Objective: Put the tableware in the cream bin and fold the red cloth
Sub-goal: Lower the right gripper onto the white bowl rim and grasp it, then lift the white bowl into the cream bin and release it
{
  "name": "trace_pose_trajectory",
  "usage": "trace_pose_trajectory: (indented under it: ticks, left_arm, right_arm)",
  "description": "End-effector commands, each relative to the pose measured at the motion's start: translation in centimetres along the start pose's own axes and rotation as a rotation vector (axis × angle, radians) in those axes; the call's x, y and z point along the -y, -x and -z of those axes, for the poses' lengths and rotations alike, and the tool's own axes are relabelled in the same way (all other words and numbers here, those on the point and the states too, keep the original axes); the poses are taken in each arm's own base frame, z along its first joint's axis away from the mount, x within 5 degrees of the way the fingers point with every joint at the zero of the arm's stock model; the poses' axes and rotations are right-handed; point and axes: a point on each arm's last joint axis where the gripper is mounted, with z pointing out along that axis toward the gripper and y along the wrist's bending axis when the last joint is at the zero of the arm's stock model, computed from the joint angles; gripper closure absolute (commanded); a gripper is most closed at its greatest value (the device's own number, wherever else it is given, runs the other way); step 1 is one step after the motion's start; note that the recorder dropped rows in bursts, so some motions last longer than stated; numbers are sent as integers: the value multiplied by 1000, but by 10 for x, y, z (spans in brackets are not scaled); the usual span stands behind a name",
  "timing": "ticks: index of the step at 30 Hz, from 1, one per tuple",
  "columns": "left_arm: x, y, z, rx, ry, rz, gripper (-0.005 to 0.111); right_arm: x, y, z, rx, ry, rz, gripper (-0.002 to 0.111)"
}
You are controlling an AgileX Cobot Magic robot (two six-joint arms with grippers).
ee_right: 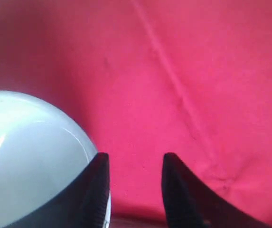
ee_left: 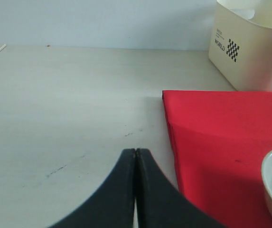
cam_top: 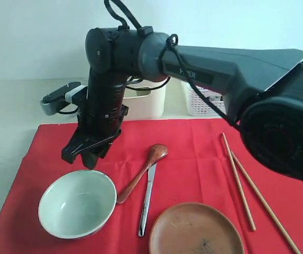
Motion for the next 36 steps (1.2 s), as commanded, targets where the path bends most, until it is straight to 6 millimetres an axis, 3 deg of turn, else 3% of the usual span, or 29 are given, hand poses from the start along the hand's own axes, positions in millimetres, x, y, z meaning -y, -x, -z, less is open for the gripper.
trace_pose_trajectory:
  ticks: [1, 5, 12, 15, 19, 22, 29, 36]
  left_arm:
    - [0, 0, 0, 17, -1, -4, 107]
    - [0, 0, 0, 17, -1, -4, 107]
    - [0, 0, 0, 17, -1, -4, 107]
    - [0, 0, 0, 17, -1, -4, 107]
    - [0, 0, 0, 17, -1, -4, 107]
    - [0, 0, 0, 17, -1, -4, 107]
    - [0, 0, 0, 17, -1, -4, 107]
    - [0, 0, 0, 17, -1, -4, 107]
  right_arm:
    - [-3, -1, -14, -28, 4, 0, 72]
    - [-7, -1, -25, -47, 13, 6, 72]
    - [-10, 0, -27, -35, 56, -8, 74]
    - [-12, 1, -26, -29, 72, -15, 84]
    - [-12, 1, -26, -29, 74, -16, 108]
    - [-12, 1, -24, -24, 70, -13, 108]
    - [-16, 5, 8, 28, 27, 11, 108]
    - [-14, 6, 59, 136, -30, 19, 108]
